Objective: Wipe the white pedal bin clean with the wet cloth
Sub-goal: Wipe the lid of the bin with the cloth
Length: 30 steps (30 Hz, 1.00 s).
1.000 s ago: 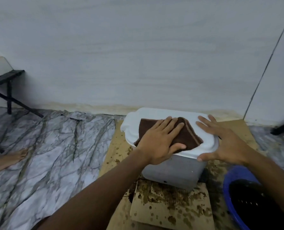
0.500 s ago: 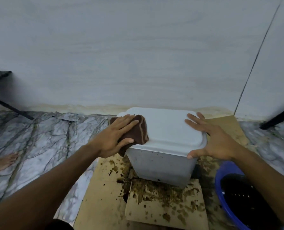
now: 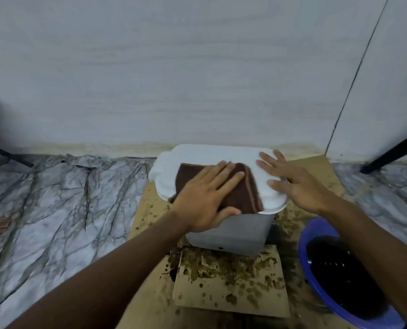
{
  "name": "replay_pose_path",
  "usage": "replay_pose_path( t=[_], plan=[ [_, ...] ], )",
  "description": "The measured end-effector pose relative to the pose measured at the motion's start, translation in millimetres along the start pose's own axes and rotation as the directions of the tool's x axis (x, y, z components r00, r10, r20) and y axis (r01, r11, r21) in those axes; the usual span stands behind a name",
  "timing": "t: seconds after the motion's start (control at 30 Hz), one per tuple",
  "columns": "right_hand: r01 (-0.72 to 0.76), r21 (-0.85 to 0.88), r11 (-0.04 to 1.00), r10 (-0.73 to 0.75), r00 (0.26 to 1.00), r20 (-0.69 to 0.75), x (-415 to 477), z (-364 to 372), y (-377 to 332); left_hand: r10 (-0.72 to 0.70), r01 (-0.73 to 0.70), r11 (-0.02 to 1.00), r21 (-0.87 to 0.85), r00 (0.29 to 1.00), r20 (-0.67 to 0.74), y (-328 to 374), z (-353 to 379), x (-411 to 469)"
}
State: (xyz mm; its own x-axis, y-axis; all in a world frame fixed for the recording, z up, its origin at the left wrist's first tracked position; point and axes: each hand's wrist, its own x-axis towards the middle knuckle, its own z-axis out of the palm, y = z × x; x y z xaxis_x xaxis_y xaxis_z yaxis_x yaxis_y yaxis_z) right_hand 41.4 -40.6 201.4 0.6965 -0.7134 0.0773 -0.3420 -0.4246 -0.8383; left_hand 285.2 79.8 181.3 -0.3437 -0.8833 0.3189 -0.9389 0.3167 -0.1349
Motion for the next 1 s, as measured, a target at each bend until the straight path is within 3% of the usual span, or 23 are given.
replay_pose_path(
  t=[0.13, 0.27, 0.4, 0.53, 0.8, 1.0],
  plan=[
    [0.014, 0.053, 0.999, -0.013, 1.0, -0.005, 1, -2, 3, 0.018, -0.019, 1.0, 0.025, 1.0, 0.006, 30, 4, 20],
    [0.029, 0.035, 0.999, -0.03, 0.999, 0.028, 1, -5, 4, 0.035, -0.036, 0.999, 0.005, 0.997, 0.063, -15, -5, -4],
    [0.035, 0.025, 0.999, -0.036, 0.999, 0.028, 2, -1, 4, -0.088, 0.093, 0.995, -0.034, 0.986, 0.142, -82, -18, -58],
    [0.031, -0.023, 0.999, -0.031, 0.999, 0.013, 3, 0, 5, -0.162, 0.169, 0.985, -0.036, 0.976, 0.146, -80, -15, -63],
    [0.047, -0.103, 0.994, -0.049, 0.999, -0.013, 0, -1, 8, 0.029, -0.029, 1.0, -0.003, 0.997, 0.067, 36, -1, 27],
    [0.065, -0.039, 0.997, -0.064, 0.998, 0.024, 0, -3, 9, 0.063, -0.053, 0.995, -0.079, 0.99, 0.125, -19, -13, -1]
  ],
)
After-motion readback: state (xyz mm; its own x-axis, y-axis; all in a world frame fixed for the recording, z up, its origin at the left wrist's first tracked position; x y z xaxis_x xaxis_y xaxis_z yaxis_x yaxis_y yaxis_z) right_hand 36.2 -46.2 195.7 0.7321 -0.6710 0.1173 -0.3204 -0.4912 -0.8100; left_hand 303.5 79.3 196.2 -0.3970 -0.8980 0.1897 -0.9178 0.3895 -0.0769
